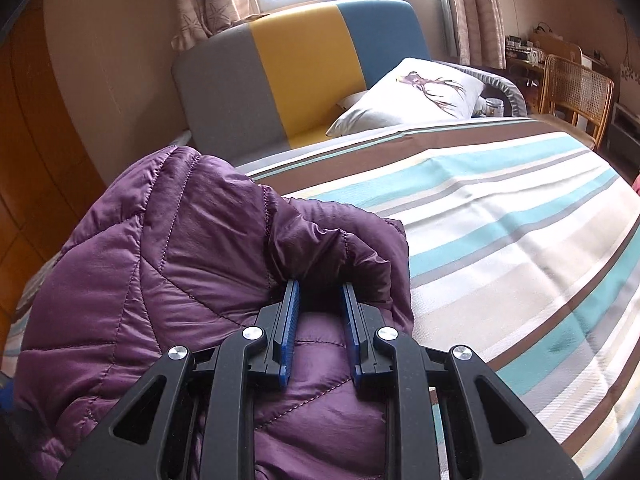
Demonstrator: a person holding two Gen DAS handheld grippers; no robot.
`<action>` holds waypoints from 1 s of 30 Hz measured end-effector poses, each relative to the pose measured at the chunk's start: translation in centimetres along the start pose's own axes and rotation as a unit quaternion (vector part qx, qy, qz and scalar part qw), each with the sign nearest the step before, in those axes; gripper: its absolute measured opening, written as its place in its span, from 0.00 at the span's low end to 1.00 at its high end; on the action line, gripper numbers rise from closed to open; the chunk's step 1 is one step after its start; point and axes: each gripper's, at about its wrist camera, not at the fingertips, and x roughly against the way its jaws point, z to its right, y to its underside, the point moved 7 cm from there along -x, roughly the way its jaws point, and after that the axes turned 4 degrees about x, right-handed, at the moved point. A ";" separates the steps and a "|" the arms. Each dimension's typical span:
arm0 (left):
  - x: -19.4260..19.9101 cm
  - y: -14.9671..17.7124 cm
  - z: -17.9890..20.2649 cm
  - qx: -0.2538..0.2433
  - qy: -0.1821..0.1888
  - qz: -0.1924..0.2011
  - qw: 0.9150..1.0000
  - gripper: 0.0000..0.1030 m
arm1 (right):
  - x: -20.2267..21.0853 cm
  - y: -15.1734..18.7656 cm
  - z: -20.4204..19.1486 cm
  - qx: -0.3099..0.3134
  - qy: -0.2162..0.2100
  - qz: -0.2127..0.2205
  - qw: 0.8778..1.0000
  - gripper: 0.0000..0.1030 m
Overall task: Fold large clothes
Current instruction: 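Press and square the folded jacket bundle with both grippers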
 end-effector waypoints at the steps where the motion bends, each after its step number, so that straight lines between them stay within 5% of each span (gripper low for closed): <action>1: 0.1 -1.3 0.0 0.012 -0.001 0.005 1.000 0.84 | -0.1 -0.1 0.1 -0.001 0.000 0.001 1.000 0.20; 7: -3.5 -6.2 0.9 -0.008 -0.067 -0.027 0.997 0.78 | -0.1 0.0 -0.3 0.001 0.002 0.002 1.000 0.21; 13: -9.1 -6.7 0.3 -0.027 -0.120 -0.079 0.989 0.81 | -0.3 0.1 -0.3 0.004 0.006 0.004 1.000 0.21; 19: -11.3 -4.7 -2.2 0.018 -0.113 -0.088 0.990 0.89 | -0.4 0.1 -0.4 0.009 0.009 0.003 1.000 0.21; 30: -12.1 -3.6 -3.0 0.016 -0.107 -0.093 0.990 0.90 | -0.7 0.0 -0.7 0.015 0.013 0.001 1.000 0.21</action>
